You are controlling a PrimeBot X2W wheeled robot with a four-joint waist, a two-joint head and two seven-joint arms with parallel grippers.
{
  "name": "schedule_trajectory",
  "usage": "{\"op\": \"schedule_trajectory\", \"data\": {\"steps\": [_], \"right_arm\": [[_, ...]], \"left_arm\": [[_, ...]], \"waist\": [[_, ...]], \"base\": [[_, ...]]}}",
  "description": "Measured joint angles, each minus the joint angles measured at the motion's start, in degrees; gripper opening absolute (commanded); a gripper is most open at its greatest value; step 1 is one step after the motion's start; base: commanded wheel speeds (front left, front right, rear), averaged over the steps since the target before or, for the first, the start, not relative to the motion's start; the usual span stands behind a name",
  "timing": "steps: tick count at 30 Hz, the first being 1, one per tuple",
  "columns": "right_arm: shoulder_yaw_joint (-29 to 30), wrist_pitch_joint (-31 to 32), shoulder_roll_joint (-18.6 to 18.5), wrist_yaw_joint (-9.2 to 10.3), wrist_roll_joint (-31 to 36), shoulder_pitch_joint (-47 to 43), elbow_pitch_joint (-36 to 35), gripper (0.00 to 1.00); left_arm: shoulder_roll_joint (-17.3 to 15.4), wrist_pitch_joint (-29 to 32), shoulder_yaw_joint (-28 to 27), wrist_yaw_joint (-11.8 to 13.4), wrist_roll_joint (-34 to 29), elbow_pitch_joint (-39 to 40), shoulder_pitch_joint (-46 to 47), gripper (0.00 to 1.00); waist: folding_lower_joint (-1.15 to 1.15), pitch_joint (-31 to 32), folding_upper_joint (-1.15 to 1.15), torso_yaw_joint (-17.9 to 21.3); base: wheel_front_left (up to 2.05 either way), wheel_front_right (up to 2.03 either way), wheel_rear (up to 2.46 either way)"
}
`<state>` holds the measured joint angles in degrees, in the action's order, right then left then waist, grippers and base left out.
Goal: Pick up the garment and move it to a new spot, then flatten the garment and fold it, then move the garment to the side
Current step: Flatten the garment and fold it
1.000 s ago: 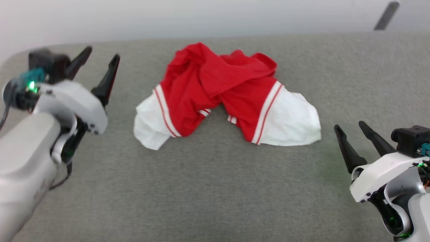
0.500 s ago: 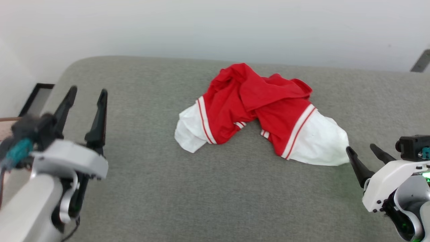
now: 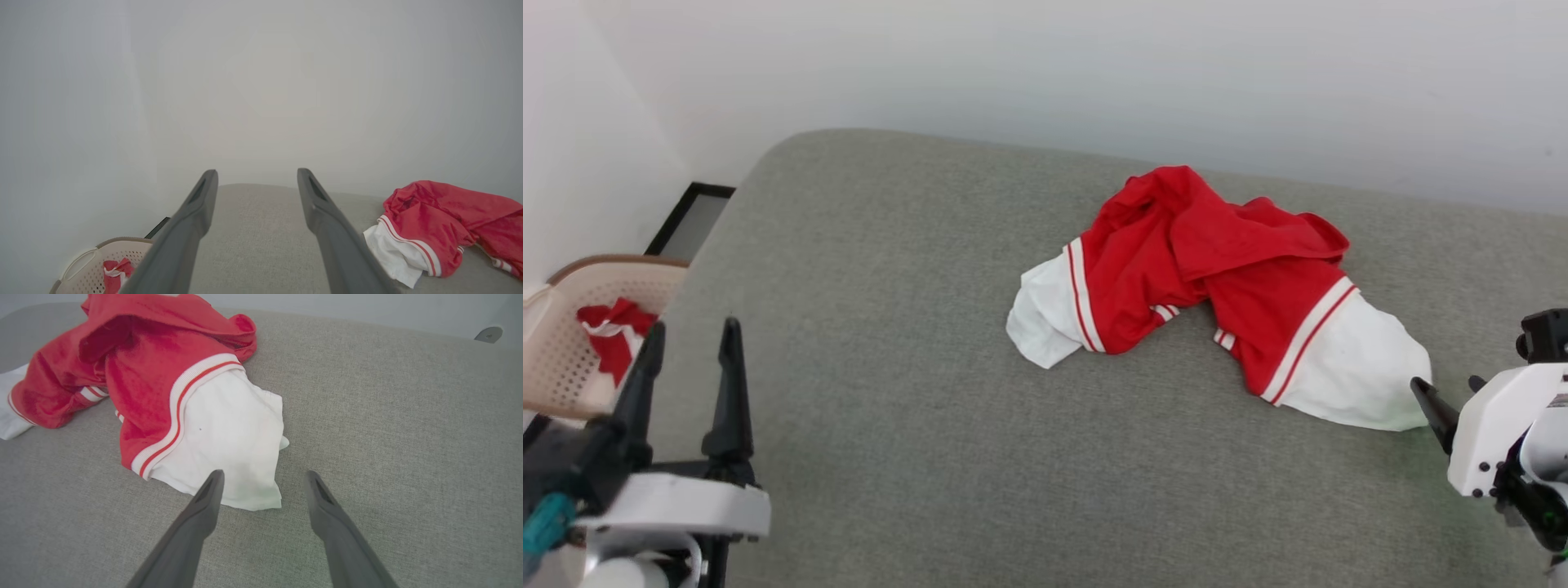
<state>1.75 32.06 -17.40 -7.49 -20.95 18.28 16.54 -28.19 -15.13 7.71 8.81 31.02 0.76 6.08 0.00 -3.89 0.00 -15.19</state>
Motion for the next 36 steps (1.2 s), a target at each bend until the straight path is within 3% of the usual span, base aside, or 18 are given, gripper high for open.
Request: {"op": "schedule_trajectory", "data": {"steps": [8, 20, 22, 36], "right_arm": [[2.5, 3.3, 0.4, -0.01, 1.5, 3.6, 6.7, 1.0], [2.4, 5.7, 1.7, -0.01, 3.4, 9.6, 19.8, 1.0], [2.2, 5.8, 1.7, -0.01, 3.2, 10.8, 21.8, 0.02], [-0.8, 4.1, -2.1, -0.01, -1.8, 13.2, 26.6, 0.0]], "left_arm": [[8.2, 0.0, -7.3, -4.6, -5.9, 1.1, -4.2, 0.99], [15.8, 0.0, -14.4, -10.9, -11.2, -0.4, -5.9, 1.0], [16.9, 0.0, -15.6, -11.6, -11.6, -0.3, -5.9, 1.0], [21.2, 0.0, -20.3, -15.2, -16.1, 0.6, -8.3, 1.0]], "waist": [[0.0, -1.0, 0.0, -2.5], [0.0, -2.2, 0.0, -4.7], [0.0, -2.3, 0.0, -4.7], [0.0, -0.6, 0.0, -3.7]], "base": [[0.0, 0.0, 0.0], [0.0, 0.0, 0.0], [0.0, 0.0, 0.0], [0.0, 0.0, 0.0]]}}
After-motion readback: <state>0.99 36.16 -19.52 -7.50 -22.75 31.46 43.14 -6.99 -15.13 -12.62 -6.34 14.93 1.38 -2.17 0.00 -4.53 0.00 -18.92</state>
